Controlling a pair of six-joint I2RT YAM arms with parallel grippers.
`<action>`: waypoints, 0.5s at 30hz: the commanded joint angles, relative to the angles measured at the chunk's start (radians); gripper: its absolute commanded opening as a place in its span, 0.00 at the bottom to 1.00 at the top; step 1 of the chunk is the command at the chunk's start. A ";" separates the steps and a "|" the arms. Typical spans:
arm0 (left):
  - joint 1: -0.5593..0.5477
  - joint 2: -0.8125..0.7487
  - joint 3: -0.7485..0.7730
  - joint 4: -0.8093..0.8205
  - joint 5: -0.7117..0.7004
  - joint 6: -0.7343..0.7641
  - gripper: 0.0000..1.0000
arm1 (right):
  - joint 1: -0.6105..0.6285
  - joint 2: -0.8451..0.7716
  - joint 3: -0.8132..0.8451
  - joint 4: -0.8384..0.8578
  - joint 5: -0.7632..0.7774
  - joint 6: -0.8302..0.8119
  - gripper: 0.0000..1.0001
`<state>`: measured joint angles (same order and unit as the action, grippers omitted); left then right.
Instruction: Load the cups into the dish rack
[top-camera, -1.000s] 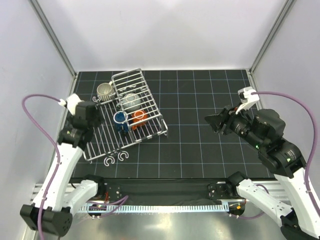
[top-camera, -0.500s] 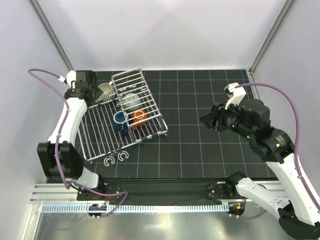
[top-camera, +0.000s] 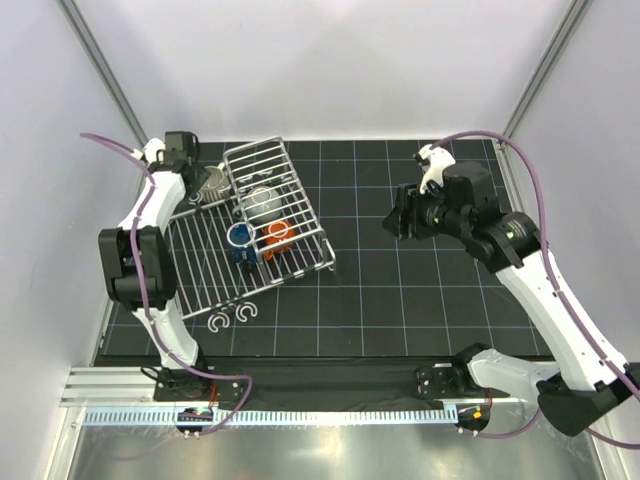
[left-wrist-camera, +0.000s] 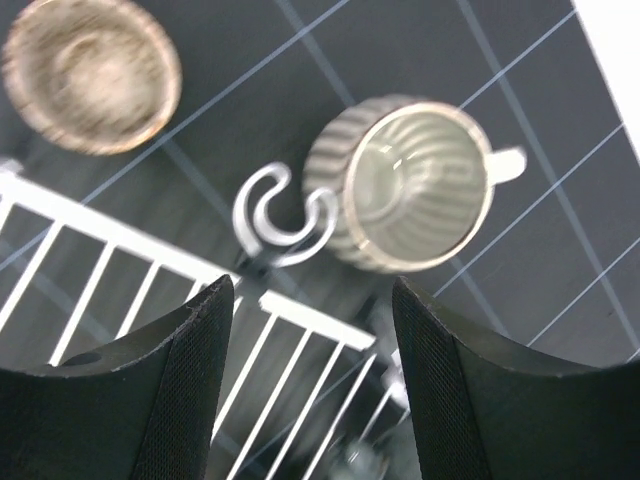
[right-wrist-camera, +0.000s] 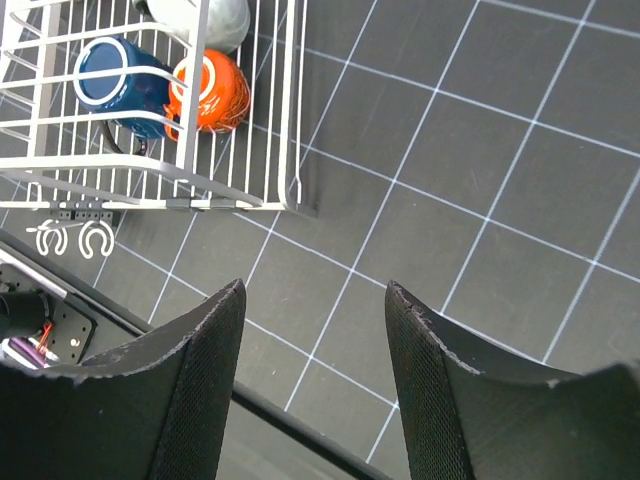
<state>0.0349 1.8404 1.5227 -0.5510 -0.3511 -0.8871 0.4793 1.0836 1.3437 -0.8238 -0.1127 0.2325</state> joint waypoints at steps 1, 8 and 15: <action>0.002 0.049 0.080 0.095 -0.002 -0.010 0.64 | -0.010 0.019 0.069 0.037 -0.057 -0.019 0.60; 0.011 0.149 0.166 0.164 -0.017 0.049 0.64 | -0.034 0.056 0.095 0.020 -0.071 -0.019 0.60; 0.010 0.223 0.251 0.111 -0.032 0.131 0.58 | -0.068 0.061 0.094 0.017 -0.058 -0.012 0.60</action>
<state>0.0380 2.0480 1.7245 -0.4526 -0.3492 -0.8185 0.4259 1.1416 1.3991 -0.8242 -0.1669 0.2302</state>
